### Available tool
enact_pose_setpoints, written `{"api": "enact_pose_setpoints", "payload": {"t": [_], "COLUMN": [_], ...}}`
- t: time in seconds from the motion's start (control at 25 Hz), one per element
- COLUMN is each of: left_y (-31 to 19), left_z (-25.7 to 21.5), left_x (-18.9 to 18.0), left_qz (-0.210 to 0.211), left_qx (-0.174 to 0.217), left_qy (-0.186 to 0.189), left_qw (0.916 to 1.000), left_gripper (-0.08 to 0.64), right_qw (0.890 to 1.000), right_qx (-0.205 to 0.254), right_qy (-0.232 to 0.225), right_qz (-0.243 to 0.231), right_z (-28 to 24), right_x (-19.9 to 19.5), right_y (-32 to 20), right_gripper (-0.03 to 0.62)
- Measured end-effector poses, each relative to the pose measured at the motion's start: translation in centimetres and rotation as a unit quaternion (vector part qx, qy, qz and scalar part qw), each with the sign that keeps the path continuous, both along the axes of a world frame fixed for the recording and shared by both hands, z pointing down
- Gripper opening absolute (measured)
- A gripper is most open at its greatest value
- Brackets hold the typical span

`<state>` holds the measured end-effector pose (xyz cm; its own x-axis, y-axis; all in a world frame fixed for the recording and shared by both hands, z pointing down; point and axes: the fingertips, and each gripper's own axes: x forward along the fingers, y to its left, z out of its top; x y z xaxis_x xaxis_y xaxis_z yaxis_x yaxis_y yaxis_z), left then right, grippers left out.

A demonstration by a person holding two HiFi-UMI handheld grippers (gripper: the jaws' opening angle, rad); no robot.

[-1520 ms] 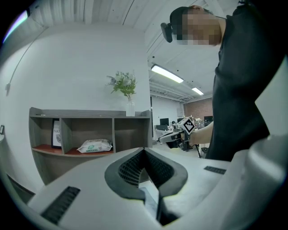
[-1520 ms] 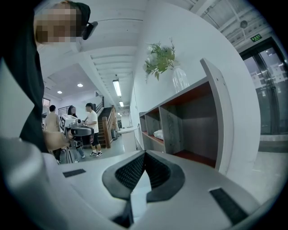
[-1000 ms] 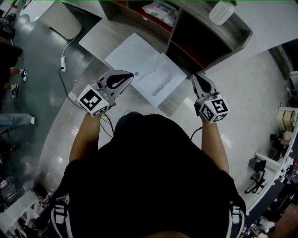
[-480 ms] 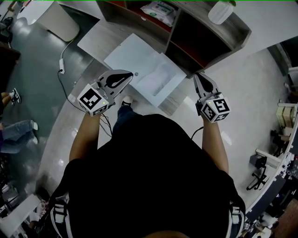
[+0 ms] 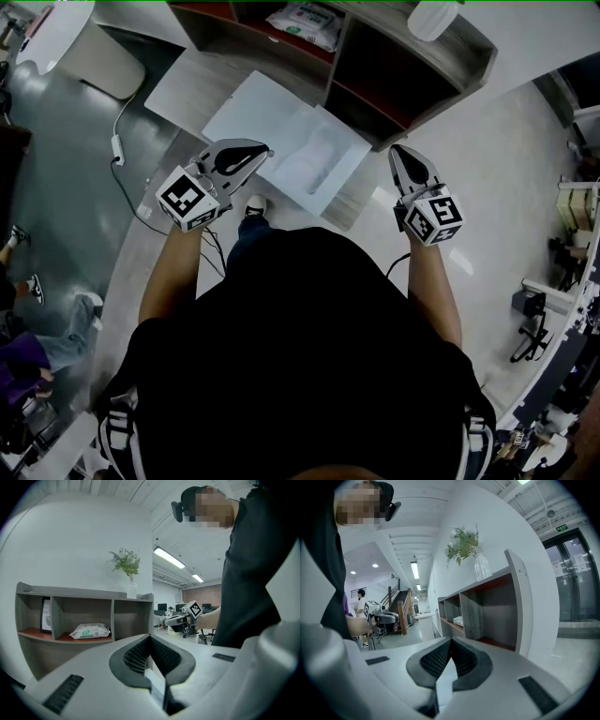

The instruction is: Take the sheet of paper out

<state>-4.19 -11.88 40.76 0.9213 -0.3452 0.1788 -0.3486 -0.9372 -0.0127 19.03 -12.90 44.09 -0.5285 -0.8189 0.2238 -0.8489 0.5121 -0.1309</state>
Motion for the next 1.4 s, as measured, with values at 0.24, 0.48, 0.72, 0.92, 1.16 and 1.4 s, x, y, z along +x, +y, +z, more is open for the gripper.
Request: {"api": "enact_pose_setpoints", "payload": {"t": [0.24,0.48,0.72,0.92,1.16,1.4], "left_y": [-1.7,-3.0,-4.6,-6.3,-8.9,-10.7], "left_z": [0.1,0.8,1.8,2.0,3.1,4.2], "left_x": [0.6,1.2,1.9,2.6,2.8,3.5], "left_qz": [0.026,0.064,0.091,0.109,0.117,0.134], "left_qx": [-0.004,-0.020,-0.034,-0.042,-0.057,-0.067], "left_qy": [-0.001,-0.004,-0.013,-0.019,-0.030,-0.038], "left_qw": [0.9997,0.9977,0.9952,0.9929,0.9911,0.9880], "left_gripper": [0.021,0.021,0.021,0.021,0.021,0.021], "right_qw": [1.000,0.999,0.998,0.996,0.994,0.991], "right_qx": [-0.008,-0.017,-0.024,-0.030,-0.038,-0.043], "right_qy": [0.004,0.005,0.003,0.000,0.001,0.001], "right_qz": [0.014,0.038,0.062,0.078,0.100,0.124], "right_z": [0.3,0.9,1.3,1.4,1.8,2.1], "right_x": [-0.2,0.1,0.3,0.4,0.7,1.1], "right_y": [-0.3,-0.9,-1.7,-2.2,-2.8,-3.0], "right_gripper": [0.014,0.014,0.014,0.014,0.014,0.014]}}
